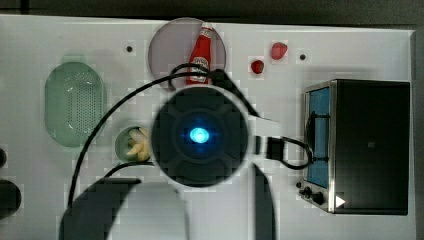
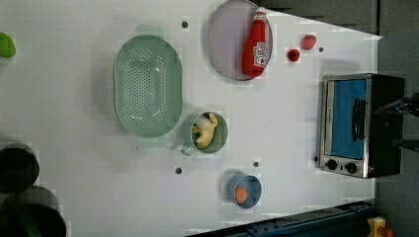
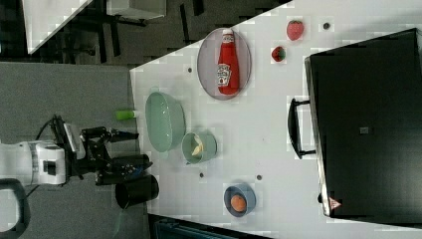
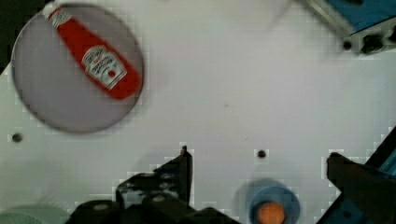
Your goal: Pick Banana and place it in mug.
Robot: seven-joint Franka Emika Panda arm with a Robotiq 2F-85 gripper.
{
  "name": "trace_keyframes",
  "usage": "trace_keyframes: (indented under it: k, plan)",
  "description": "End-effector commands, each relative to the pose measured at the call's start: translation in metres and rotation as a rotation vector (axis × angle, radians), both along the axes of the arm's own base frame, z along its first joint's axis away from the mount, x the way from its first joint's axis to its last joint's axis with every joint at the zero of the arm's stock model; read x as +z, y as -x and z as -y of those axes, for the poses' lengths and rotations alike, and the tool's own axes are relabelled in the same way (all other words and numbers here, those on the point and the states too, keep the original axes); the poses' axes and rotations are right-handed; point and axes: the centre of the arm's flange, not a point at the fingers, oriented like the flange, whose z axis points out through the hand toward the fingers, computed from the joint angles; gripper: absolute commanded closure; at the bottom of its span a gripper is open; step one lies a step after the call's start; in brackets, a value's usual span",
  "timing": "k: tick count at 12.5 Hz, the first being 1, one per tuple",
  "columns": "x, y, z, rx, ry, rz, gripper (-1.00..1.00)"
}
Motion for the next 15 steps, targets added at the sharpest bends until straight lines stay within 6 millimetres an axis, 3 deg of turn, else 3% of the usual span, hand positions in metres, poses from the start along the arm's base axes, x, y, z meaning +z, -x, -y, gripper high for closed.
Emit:
trace_keyframes:
  k: [1,15]
  plan:
    - [0.0195,0.01,0.0285,0.0,-0.023,-0.044,-1.0]
    - [0.0159,0.0087,0.0308,-0.004,-0.024,-0.048,-1.0]
